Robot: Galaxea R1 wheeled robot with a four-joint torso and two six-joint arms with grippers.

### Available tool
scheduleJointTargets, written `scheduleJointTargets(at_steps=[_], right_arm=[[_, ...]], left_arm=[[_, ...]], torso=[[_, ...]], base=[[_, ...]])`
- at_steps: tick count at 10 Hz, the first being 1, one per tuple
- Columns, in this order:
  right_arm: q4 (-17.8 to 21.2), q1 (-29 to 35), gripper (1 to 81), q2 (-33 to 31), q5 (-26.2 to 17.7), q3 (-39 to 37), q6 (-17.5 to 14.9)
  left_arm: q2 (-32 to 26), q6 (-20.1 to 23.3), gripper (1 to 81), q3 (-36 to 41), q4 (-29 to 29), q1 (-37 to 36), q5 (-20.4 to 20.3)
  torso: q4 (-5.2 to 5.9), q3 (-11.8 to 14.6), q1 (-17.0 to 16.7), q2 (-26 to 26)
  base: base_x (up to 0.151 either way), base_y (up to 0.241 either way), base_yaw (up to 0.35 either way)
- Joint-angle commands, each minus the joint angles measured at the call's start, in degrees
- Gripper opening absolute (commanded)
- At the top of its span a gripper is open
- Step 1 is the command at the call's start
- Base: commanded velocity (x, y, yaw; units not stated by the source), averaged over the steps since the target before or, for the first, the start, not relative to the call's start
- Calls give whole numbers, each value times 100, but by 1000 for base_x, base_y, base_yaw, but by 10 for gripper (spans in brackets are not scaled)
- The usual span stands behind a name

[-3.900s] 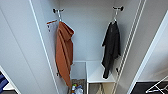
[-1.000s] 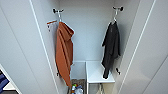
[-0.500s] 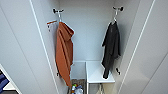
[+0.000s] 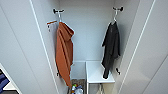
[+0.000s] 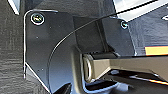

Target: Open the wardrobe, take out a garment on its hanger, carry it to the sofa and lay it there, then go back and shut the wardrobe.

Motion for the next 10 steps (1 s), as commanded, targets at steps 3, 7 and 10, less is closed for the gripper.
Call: scheduleJointTargets(at_steps=[3,7,10], right_arm=[[88,169,811,82,-211,-101,24],[53,125,811,363,-185,-409,7],[36,134,811,416,-185,-497,-1]], left_arm=[[4,3,811,27,95,-155,228],[31,3,811,27,95,-155,219],[31,3,811,27,95,-129,219]], torso=[[0,0,0,0],[0,2,0,0],[0,2,-7,-4]], base=[[0,0,0],[0,0,0],[47,0,0]])
